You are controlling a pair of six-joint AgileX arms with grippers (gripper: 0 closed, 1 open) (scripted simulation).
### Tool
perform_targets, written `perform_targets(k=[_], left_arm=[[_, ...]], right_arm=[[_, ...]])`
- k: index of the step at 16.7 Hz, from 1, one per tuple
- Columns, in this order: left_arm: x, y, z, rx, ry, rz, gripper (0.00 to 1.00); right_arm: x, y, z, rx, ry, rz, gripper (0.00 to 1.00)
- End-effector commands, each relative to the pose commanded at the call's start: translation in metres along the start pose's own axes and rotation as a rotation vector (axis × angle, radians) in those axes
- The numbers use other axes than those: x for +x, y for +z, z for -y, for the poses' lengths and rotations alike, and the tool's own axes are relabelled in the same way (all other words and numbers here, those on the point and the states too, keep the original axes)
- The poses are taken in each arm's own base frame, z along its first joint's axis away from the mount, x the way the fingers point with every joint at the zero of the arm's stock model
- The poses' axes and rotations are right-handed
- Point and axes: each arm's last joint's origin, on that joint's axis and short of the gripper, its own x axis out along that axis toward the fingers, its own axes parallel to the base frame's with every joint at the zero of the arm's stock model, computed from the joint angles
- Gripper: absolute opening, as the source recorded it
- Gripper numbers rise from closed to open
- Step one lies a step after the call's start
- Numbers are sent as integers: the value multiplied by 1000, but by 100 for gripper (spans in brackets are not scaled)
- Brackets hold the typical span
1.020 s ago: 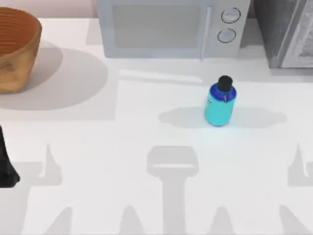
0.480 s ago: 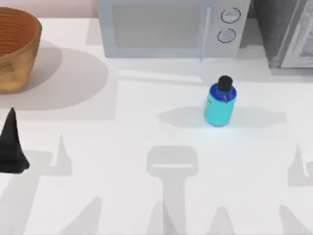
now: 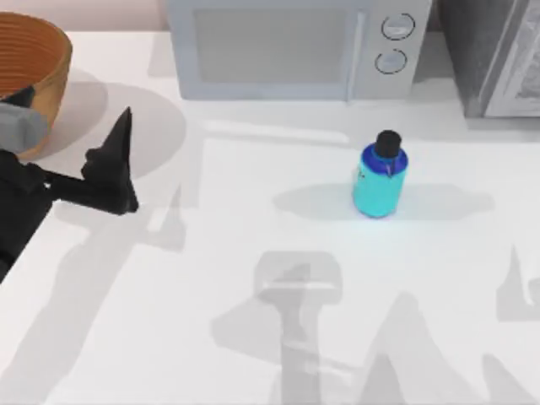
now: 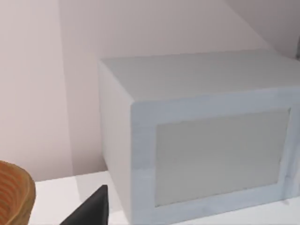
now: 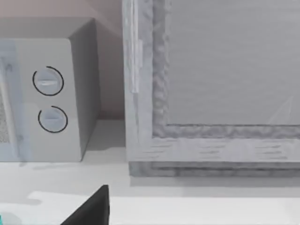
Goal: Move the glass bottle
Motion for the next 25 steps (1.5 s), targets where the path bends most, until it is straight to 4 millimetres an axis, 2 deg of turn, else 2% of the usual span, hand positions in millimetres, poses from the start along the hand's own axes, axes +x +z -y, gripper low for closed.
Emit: perform_targets(k=[2,5,8,10,14,17,19,25], left_arm=[[30,-6,14,-1,-67,-1,100],[73,-30,42,-1,-167,-3,100],[105,-68,75,0,-261,-5,100],[118,-98,96,3,-318,-7,100],[125,-154,130,7,-409,-9,100],[122,-184,144,10,-452,-10,100],[120,-193,148,11,-465,-10,100],[120,-194,147,12,-462,-14,100]], right_arm=[[0,0,0,0,0,0,100],[0,0,0,0,0,0,100],[0,0,0,0,0,0,100],[0,0,0,0,0,0,100],[0,0,0,0,0,0,100],[0,0,0,0,0,0,100],[0,0,0,0,0,0,100],[0,0,0,0,0,0,100]])
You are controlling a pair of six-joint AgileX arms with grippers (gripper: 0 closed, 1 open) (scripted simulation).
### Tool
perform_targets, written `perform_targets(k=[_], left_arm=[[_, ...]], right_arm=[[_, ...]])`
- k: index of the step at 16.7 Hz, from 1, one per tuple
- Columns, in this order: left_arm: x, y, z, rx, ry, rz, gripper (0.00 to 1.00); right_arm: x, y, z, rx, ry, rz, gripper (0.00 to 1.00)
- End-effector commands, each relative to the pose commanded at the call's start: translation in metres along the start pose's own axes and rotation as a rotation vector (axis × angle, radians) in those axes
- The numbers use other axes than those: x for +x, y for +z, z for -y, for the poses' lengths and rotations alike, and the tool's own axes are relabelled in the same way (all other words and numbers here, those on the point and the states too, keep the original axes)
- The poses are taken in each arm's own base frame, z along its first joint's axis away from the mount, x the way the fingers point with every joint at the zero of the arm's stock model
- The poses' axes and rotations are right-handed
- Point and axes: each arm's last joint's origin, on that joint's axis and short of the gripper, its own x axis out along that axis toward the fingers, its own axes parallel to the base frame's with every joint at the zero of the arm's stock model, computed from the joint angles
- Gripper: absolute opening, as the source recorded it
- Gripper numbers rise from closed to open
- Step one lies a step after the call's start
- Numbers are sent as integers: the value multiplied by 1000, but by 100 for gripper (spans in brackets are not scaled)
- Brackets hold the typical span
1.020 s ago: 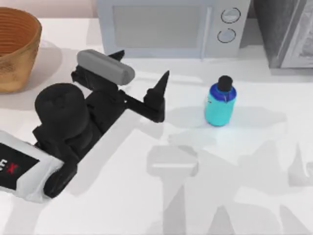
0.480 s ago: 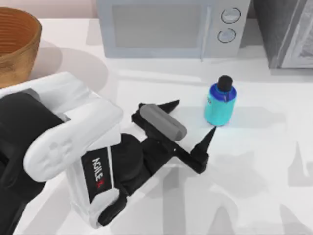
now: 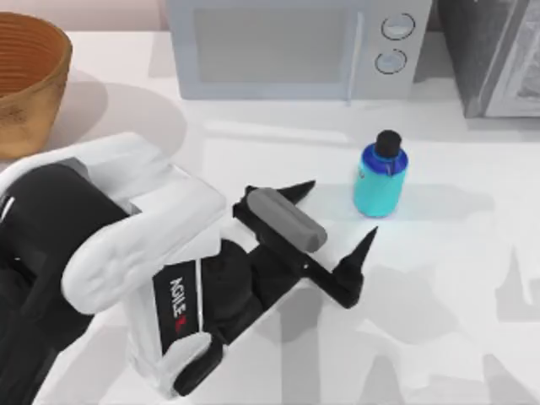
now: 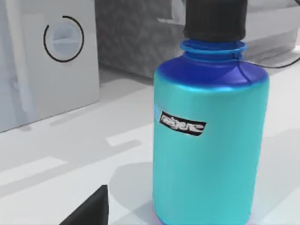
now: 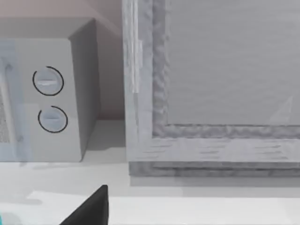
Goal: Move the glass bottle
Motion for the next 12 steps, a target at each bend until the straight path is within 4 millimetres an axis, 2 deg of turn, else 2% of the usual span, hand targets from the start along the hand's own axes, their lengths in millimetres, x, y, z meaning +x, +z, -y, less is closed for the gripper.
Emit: perform_targets(k=[3,9,12], left_arm=[[16,-2,1,0,-4,1,100],[82,-2,2,1,-5,9,100],[99,0,2,0,-4,5,100]], right_arm=[[0,0,0,0,0,0,100],[0,0,0,0,0,0,100],[0,0,0,0,0,0,100]])
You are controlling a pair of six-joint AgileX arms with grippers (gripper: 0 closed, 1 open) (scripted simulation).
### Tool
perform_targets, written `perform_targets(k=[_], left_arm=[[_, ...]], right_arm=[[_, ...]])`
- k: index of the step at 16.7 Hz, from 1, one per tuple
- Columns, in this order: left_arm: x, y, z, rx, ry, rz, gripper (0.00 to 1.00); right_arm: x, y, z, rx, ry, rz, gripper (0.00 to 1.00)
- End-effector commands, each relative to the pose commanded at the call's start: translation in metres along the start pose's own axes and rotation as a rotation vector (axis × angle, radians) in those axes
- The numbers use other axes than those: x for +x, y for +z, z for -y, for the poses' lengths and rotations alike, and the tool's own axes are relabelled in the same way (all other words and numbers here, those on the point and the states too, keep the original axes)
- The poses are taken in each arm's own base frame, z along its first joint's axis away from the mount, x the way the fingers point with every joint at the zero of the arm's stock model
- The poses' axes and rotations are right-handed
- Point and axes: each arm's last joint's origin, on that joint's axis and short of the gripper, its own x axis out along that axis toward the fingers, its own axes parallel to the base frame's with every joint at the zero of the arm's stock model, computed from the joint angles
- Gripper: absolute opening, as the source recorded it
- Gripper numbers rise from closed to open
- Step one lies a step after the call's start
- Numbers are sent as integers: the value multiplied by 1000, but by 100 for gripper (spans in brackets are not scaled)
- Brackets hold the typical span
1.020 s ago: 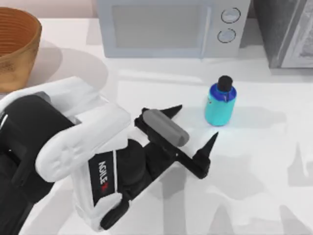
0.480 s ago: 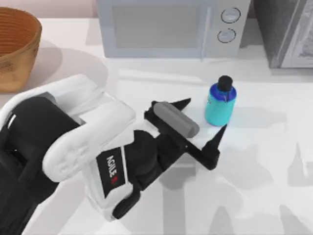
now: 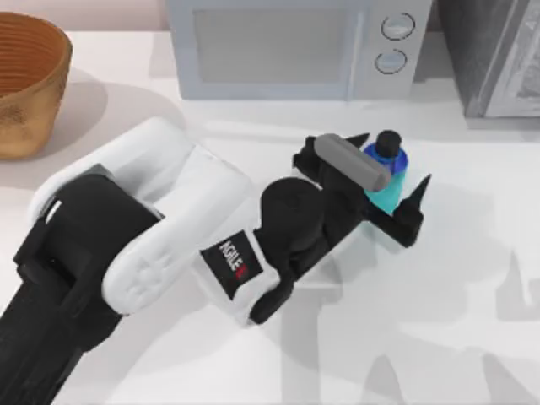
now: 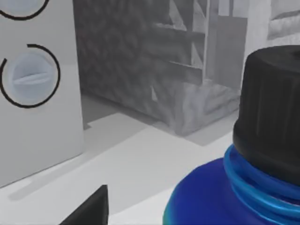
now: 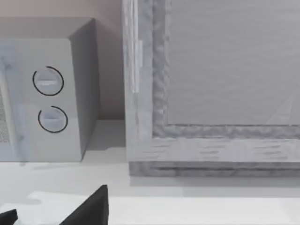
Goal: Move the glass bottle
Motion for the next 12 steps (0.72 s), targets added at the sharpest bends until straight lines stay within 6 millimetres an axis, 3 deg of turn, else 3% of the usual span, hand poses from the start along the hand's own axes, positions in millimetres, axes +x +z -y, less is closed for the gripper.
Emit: perform_targets(k=[4,12], left_arm=[[1,0,0,0,0,-1,100],[1,0,0,0,0,-1,40]], right_arm=[[0,0,0,0,0,0,100],[0,0,0,0,0,0,100]])
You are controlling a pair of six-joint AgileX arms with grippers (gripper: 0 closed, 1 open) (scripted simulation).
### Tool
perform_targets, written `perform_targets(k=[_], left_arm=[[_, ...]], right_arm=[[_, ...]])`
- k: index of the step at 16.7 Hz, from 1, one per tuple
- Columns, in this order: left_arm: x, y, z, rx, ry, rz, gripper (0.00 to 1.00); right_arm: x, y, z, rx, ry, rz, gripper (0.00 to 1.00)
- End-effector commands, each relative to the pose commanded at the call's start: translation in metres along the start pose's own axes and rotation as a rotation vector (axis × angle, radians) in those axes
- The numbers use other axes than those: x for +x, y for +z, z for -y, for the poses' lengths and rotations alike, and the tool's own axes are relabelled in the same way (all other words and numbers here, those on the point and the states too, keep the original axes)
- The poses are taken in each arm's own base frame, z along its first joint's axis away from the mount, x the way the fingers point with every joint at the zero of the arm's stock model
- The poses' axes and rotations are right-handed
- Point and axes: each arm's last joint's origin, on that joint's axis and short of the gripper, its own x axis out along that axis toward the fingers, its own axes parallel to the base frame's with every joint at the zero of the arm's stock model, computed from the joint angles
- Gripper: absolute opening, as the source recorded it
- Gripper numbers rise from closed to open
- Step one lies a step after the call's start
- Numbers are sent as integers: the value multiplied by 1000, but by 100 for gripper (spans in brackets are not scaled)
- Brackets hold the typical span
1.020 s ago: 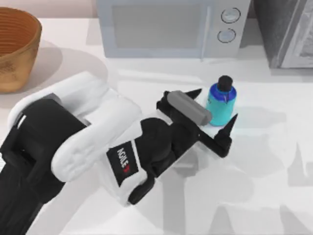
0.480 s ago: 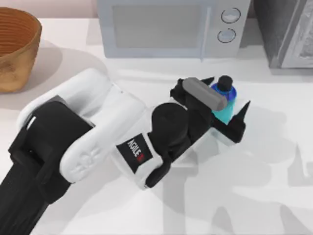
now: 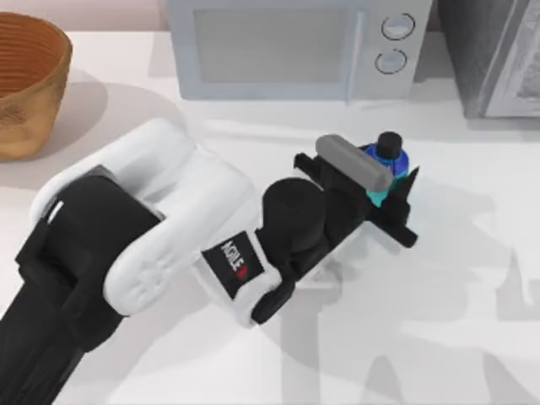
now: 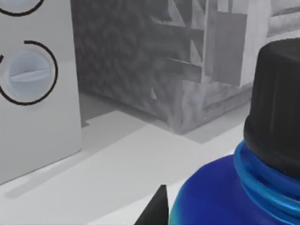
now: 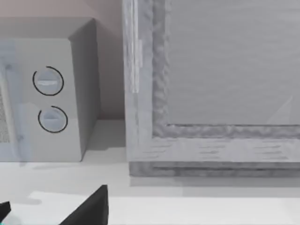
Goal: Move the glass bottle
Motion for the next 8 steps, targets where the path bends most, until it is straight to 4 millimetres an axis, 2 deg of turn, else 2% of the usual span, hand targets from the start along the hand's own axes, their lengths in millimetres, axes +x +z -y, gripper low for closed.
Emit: perform_targets(k=[5,8], left_arm=[[0,0,0,0,0,0,2],[0,0,0,0,0,0,0]], right_arm=[[0,0,0,0,0,0,100],[0,0,0,0,0,0,100]])
